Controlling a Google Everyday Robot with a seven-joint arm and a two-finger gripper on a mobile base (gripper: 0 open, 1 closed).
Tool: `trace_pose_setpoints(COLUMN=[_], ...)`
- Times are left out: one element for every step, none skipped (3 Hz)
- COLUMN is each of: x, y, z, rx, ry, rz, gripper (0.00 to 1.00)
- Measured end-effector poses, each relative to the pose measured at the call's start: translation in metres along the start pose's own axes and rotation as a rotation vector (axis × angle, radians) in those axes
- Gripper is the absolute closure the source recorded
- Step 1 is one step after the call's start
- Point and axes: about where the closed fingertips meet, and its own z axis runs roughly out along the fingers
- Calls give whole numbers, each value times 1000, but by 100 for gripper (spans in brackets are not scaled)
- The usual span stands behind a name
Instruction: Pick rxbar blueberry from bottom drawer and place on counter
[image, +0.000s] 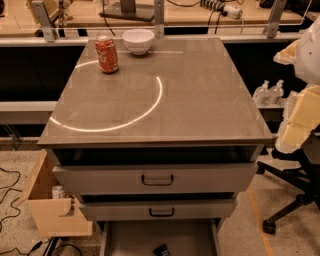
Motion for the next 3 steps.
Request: trace_pose_setpoints(x=[0, -6, -11], y=[0, 2, 22], z=[0, 26, 65], rx=[0, 3, 17], ry=[0, -3, -25], rz=[0, 23, 54], gripper=[0, 0, 0])
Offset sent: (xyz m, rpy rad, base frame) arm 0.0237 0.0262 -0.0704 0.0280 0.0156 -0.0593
